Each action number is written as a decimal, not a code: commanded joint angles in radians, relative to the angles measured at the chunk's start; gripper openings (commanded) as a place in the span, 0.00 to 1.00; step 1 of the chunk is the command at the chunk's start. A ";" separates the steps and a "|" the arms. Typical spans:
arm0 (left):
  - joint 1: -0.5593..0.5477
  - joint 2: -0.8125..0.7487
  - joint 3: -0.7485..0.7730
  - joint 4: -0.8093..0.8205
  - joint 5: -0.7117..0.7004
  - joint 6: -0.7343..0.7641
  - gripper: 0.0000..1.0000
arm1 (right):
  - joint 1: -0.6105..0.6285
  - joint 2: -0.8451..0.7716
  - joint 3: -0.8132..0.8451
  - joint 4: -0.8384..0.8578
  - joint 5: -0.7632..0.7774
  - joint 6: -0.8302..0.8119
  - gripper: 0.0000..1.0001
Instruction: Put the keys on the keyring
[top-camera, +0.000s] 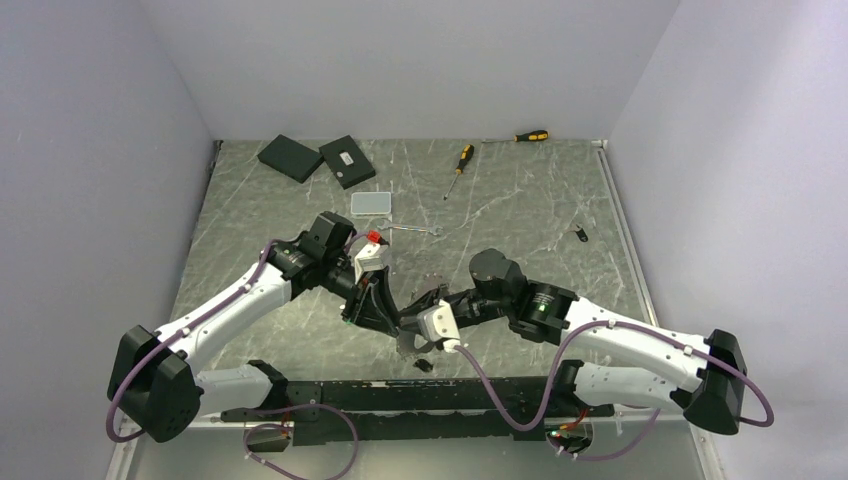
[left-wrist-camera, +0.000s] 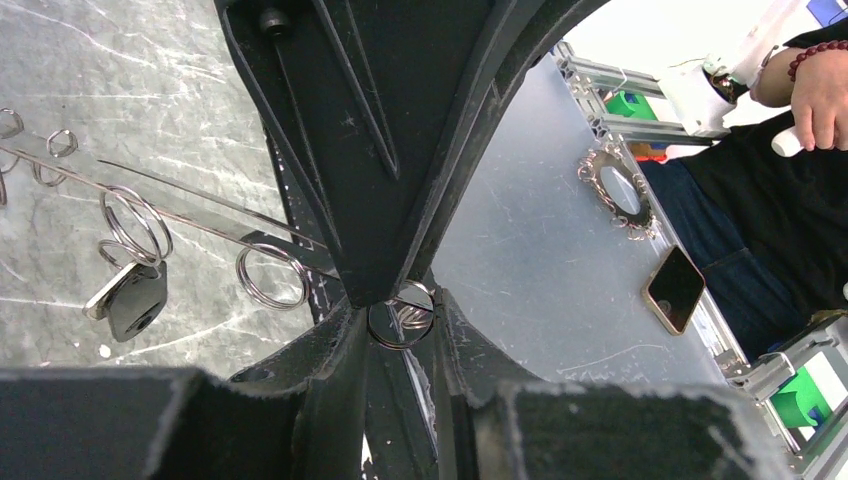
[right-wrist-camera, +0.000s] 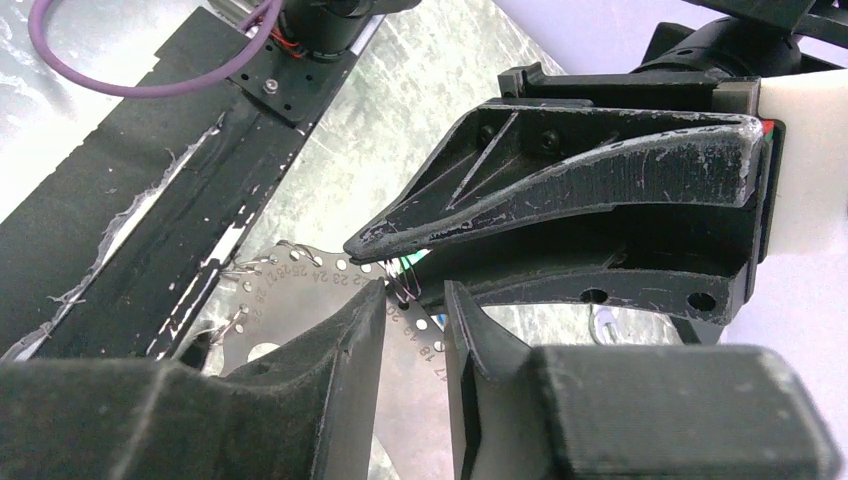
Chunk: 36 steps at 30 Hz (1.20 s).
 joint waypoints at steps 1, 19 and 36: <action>-0.009 -0.016 0.050 0.024 0.063 0.043 0.00 | 0.015 0.022 0.053 0.002 -0.018 -0.027 0.30; 0.025 -0.047 0.006 0.219 0.095 -0.127 0.03 | 0.040 0.017 0.036 0.021 -0.026 -0.013 0.00; 0.026 -0.162 -0.021 0.169 -0.135 -0.076 0.99 | 0.041 -0.056 -0.082 0.198 0.076 0.069 0.00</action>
